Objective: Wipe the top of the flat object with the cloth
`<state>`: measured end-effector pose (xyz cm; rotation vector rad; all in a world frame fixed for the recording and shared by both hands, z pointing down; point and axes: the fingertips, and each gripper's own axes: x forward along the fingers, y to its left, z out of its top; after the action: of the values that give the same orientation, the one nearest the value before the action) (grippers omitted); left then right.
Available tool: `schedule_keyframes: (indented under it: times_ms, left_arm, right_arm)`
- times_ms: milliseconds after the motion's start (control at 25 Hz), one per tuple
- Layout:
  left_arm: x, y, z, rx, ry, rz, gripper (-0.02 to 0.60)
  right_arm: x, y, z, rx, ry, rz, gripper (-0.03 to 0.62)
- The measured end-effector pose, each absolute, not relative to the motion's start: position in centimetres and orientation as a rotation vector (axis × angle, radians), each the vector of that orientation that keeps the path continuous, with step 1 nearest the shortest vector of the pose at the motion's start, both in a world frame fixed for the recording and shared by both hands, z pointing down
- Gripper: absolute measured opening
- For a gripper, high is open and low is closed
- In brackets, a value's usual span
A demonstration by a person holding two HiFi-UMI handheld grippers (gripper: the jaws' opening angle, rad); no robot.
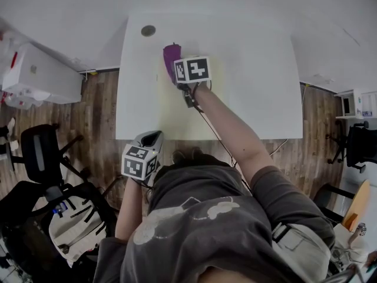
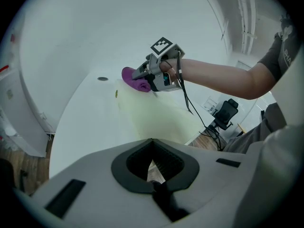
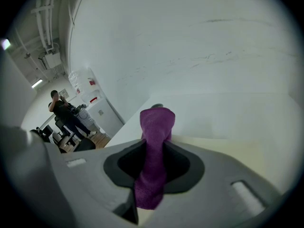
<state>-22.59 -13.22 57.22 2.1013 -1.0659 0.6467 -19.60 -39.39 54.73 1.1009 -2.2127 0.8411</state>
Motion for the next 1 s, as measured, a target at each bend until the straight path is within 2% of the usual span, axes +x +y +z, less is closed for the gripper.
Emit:
schedule_keyframes:
  times_ms: [1000]
  left_arm:
    - [-22.1, -13.3, 57.4, 1.958, -1.203, 0.698, -0.002]
  right_arm:
    - [-7.3, -40.7, 55.3, 1.194, -2.185, 0.912, 0.092]
